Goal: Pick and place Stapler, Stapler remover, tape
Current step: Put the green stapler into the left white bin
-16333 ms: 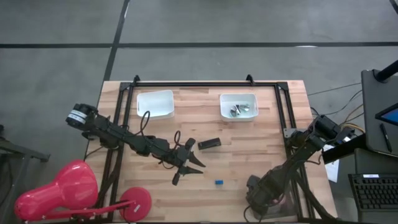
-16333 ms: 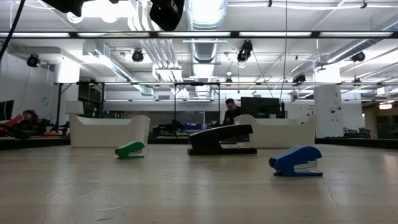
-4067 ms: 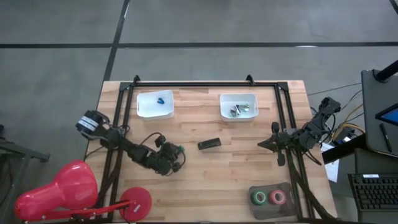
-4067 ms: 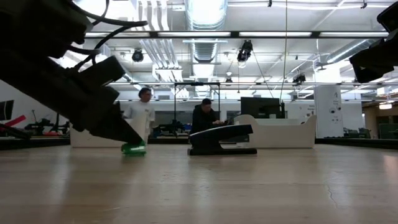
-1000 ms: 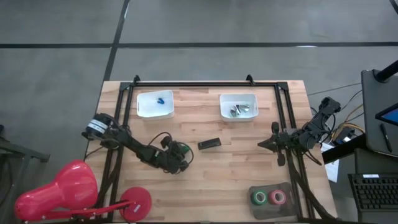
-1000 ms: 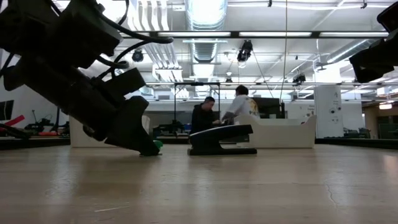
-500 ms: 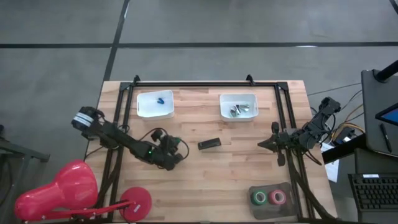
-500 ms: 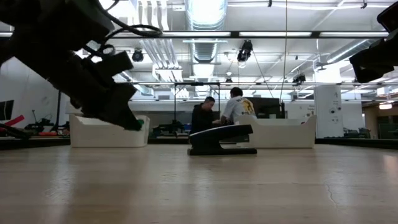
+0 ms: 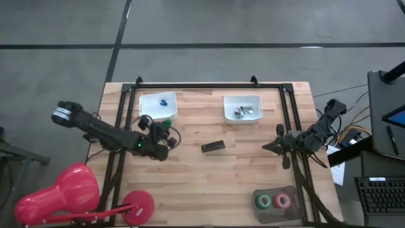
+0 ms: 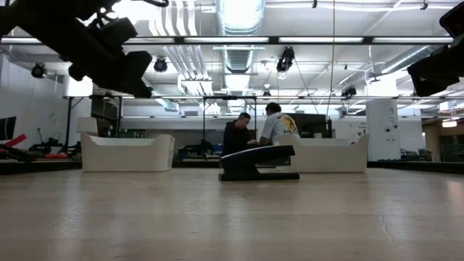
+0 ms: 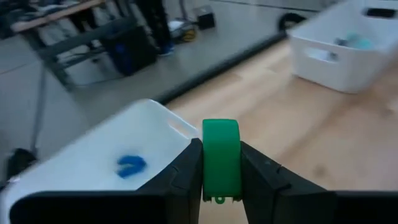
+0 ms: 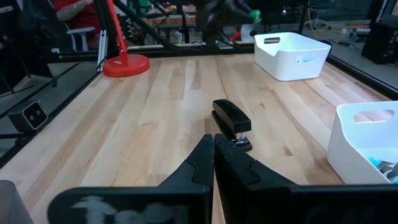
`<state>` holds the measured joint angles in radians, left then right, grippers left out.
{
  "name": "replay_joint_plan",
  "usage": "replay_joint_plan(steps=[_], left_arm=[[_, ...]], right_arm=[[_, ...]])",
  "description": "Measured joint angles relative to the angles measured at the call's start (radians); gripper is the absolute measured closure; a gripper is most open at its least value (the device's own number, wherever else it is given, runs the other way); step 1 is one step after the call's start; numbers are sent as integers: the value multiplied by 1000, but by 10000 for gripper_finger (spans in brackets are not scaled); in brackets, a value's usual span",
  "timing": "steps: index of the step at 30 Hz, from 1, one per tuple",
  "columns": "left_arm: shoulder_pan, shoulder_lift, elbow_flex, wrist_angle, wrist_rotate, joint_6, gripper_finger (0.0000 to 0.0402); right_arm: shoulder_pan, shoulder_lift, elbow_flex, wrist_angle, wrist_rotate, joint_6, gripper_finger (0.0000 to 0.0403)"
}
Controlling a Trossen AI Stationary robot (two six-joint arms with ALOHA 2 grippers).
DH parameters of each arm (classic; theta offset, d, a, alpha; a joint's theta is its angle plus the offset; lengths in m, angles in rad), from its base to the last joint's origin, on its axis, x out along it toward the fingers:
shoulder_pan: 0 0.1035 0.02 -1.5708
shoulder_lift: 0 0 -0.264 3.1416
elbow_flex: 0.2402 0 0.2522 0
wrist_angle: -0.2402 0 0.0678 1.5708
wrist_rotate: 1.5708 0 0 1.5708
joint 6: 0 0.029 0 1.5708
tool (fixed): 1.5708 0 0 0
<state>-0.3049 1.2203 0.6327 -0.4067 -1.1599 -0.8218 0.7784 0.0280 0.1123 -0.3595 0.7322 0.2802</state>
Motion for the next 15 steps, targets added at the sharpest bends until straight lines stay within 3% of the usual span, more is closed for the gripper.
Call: replay_joint_plan(steps=[8,15], left_arm=[[188,-83,-2,-75,10,95,321],[437,-69,-58,-70,173,148,317]], right_arm=[[0,0,0,0,0,0,394],[0,0,0,0,0,0,394]])
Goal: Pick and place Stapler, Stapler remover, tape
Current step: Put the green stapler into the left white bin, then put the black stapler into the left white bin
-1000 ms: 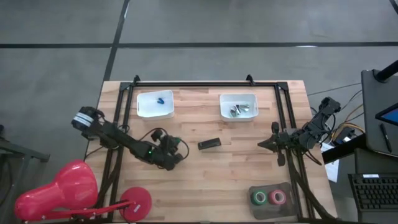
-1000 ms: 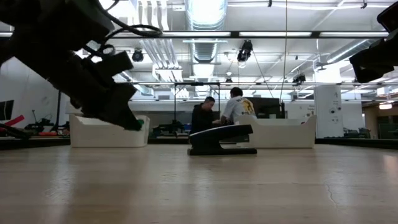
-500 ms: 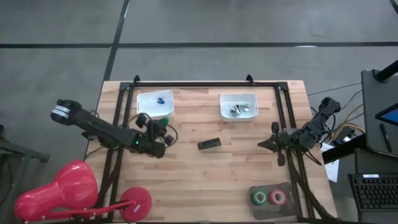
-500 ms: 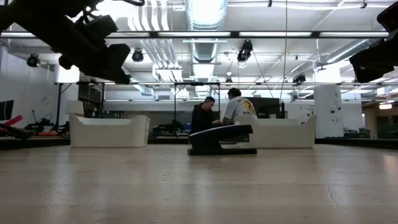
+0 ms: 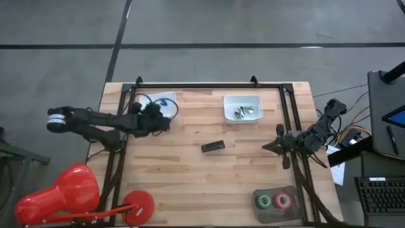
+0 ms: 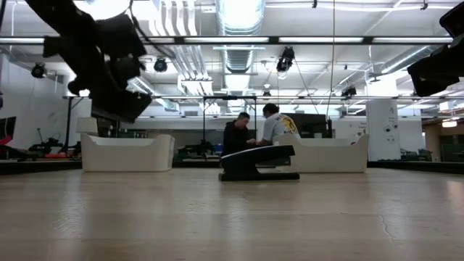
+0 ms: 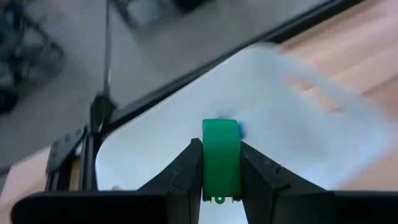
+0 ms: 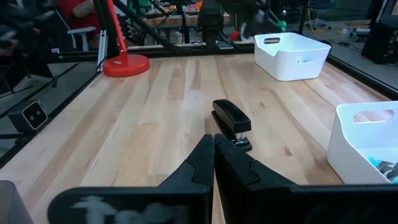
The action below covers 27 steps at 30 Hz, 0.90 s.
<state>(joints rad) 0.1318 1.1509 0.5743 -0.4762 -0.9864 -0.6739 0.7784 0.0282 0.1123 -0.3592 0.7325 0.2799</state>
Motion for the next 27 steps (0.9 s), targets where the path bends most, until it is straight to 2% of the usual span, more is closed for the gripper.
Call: replay_joint_plan(steps=[6,11,20,27], left_arm=[[206,0,-76,141,190,122,317],[313,1,-118,250,372,174,315],[346,1,-130,252,427,182,307],[346,1,-133,258,419,183,273]], right_arm=[[0,0,0,0,0,0,394],[0,0,0,0,0,0,394],[0,0,0,0,0,0,394],[0,0,0,0,0,0,394]])
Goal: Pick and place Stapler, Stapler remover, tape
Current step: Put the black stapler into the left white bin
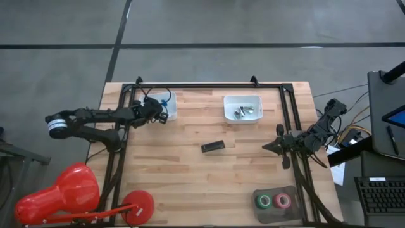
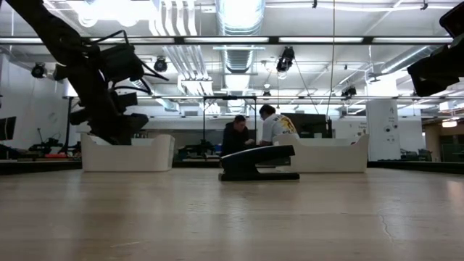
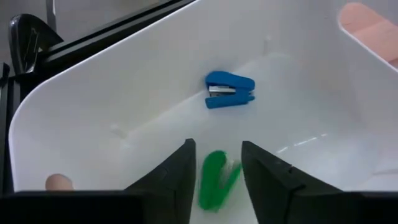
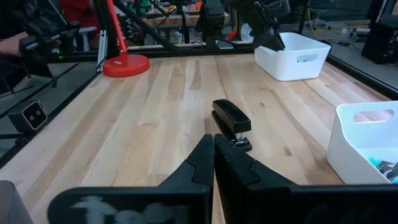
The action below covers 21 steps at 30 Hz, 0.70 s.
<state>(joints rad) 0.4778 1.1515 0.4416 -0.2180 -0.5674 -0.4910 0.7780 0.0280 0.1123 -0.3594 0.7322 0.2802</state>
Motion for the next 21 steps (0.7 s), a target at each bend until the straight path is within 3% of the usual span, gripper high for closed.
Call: replay_joint_plan(steps=[6,11,15,21], left_arm=[[-11,-7,17,7,13,12,224],[-77,-42,40,116,120,93,209],[-176,-73,43,255,246,154,209],[-418,-42,43,477,314,305,209]], right_arm=[[0,0,0,0,0,0,394],[0,0,0,0,0,0,394],[0,0,0,0,0,0,394],[0,0,0,0,0,0,394]])
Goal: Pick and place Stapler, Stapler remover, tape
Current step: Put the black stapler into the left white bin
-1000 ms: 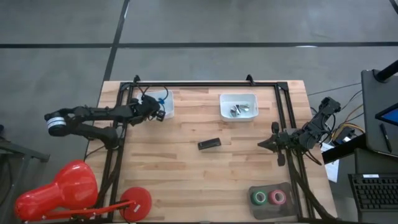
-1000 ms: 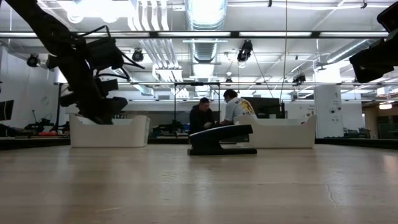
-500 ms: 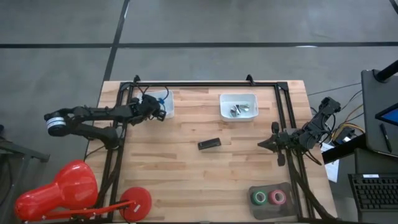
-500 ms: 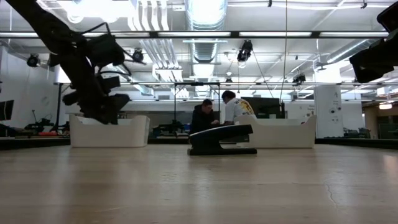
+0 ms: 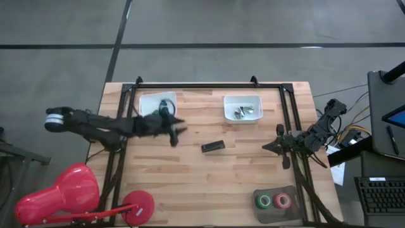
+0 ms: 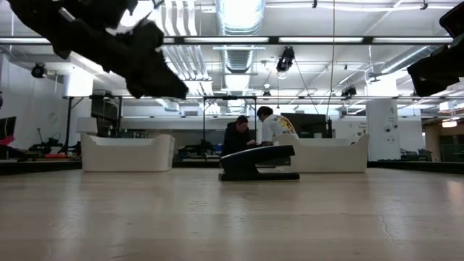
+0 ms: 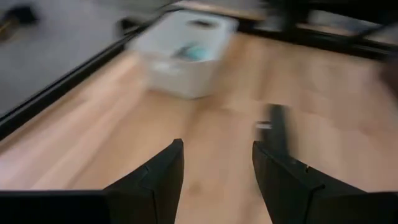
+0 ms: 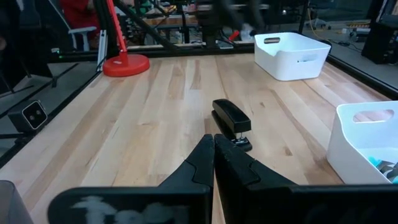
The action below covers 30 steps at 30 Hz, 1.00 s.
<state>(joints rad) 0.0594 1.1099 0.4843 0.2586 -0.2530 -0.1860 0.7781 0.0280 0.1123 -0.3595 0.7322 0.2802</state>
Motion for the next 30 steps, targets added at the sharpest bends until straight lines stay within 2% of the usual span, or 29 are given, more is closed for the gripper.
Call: replay_joint_plan(steps=[5,10,15,25,30], left_arm=[[-199,93,0,177,-18,85,209],[-289,211,0,327,-76,85,209],[-277,326,17,330,-143,54,209],[-235,525,127,333,-149,44,208],[-221,591,173,333,-149,43,191]], right_arm=[[0,0,0,0,0,0,394],[0,0,0,0,0,0,394],[0,0,0,0,0,0,394],[0,0,0,0,0,0,394],[0,0,0,0,0,0,394]])
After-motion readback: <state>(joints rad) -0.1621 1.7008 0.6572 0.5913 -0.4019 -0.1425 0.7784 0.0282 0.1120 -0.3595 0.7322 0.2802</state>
